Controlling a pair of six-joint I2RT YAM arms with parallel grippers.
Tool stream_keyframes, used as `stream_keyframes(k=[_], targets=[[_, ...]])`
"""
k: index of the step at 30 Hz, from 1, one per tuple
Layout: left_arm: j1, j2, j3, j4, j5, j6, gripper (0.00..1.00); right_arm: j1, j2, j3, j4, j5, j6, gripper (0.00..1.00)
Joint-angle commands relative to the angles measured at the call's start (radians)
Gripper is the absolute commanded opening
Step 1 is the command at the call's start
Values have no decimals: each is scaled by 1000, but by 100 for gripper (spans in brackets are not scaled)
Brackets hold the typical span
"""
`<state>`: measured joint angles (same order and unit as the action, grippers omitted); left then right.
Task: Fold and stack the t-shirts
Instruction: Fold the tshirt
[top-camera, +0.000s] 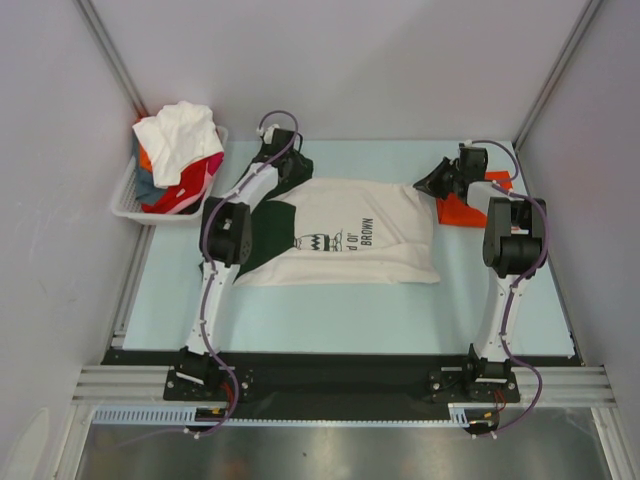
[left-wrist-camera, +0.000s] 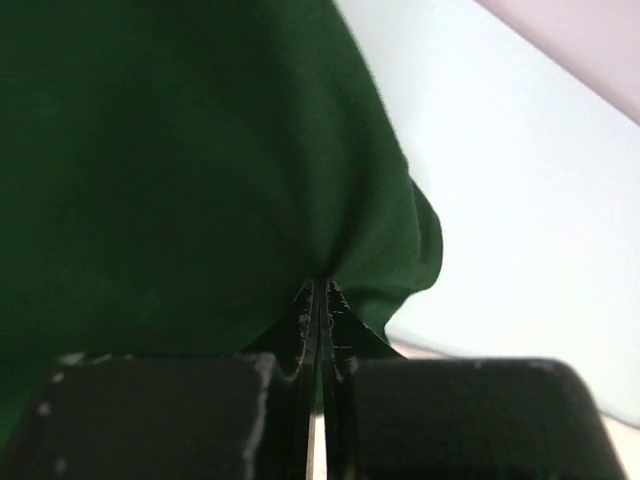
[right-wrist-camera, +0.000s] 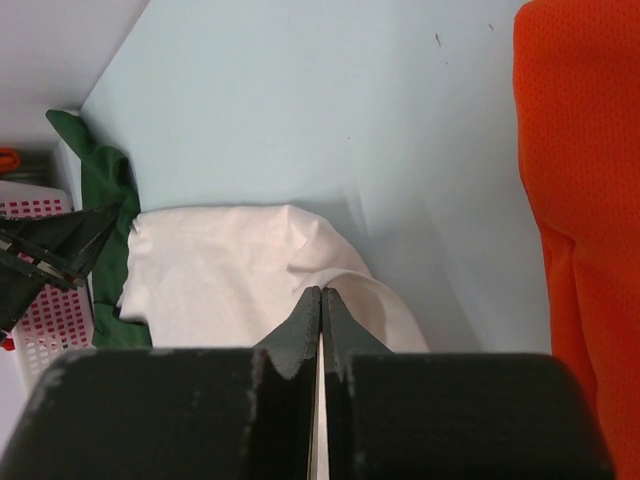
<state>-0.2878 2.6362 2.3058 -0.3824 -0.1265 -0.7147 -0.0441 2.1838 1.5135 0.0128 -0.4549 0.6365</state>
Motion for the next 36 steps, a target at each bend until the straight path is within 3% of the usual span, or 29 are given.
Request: stream_keyframes(k=[1,10,15,19,25,28,30,31,36], targets=[[-2,-160,-72,14,-88,41,0,-7,-56,-1,26,-15,5,0],[-17,-361,-457,207,-22,-46,0,-4,-73,-35,-7,68,8,0],[-8,-397,-477,220,-87,-26,2,29,-96,-84,-34,145,-18,0],[47,-392,-435,200,-36,-17,47,41,-119,-153,36,170,-6,0],[121,-351,-408,148,-7,-6,75,104,-148,-257,190,228,37,0],[144,-315,-382,137,-7,-9,89,115,-138,-260,202,243,35,0],[159,-289,-353,122,-12,-3,91,104,-133,-259,200,236,40,0],[164,-262,-321,114,-15,-3,99,101,-130,-265,210,231,45,0],[179,-199,-229,48,-16,9,100,98,-130,-268,225,216,51,0]])
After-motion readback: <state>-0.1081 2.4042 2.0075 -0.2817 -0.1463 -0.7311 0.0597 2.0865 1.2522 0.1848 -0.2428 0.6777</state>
